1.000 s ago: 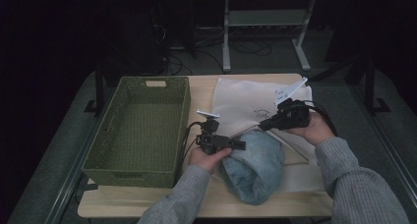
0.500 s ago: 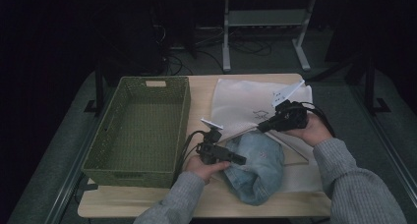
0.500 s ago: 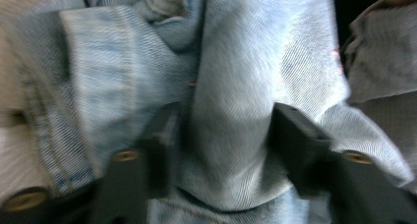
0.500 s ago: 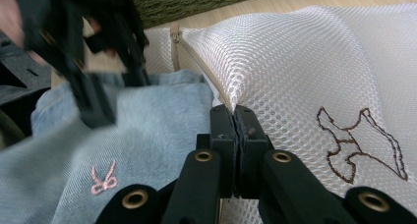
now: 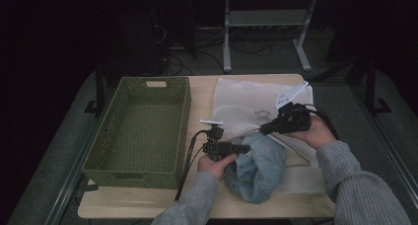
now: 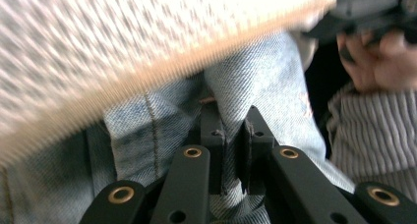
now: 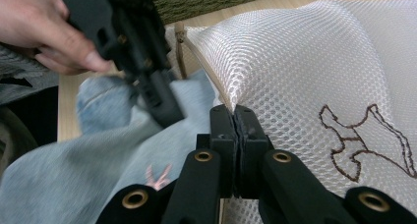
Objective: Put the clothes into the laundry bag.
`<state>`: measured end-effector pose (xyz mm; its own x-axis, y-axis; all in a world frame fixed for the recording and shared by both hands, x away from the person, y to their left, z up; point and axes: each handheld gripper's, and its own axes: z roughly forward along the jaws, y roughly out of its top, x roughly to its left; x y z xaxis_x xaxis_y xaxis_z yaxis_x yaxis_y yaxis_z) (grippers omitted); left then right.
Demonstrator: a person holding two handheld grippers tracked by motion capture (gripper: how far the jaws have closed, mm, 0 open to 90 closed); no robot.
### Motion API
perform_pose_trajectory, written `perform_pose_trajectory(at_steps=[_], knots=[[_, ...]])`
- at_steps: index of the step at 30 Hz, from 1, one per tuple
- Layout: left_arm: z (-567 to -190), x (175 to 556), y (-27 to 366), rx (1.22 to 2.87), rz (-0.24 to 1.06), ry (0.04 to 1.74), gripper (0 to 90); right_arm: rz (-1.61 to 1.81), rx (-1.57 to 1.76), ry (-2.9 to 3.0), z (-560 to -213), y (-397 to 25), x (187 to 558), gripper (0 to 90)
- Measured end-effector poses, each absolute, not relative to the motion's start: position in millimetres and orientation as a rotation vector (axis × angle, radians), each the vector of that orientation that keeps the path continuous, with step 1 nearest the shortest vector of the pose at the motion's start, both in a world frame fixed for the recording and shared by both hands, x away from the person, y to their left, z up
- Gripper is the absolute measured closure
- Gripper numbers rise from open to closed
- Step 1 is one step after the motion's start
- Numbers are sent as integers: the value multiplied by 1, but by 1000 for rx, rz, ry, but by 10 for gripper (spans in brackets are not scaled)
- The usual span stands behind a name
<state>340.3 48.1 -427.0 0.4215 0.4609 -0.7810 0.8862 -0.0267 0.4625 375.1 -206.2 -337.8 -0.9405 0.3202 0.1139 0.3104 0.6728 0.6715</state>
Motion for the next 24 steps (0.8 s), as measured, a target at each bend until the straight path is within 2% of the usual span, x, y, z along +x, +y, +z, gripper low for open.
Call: perform_pose_trajectory(at_steps=[2,4,9,12,13,14,19,24], knots=[[-428,341,48,1656,-532,1208,810,1142,546,2864,-338,-206,375,878],[-428,340,49,1663,-531,1207,754,1139,542,2866,-339,-206,375,878],[-421,338,59,1711,-540,1197,508,1149,556,2869,-342,-208,377,878],[-417,336,64,1731,-528,1191,408,1149,558,2868,-343,-208,377,878],[-414,334,68,1754,-524,1191,408,1150,558,2867,-344,-209,377,878],[-411,332,70,1782,-511,1194,342,1144,565,2870,-344,-209,377,878],[-416,326,69,1882,-562,1195,285,1145,563,2865,-344,-208,377,878],[-433,324,56,1941,-583,1205,327,1136,555,2870,-345,-205,376,878]])
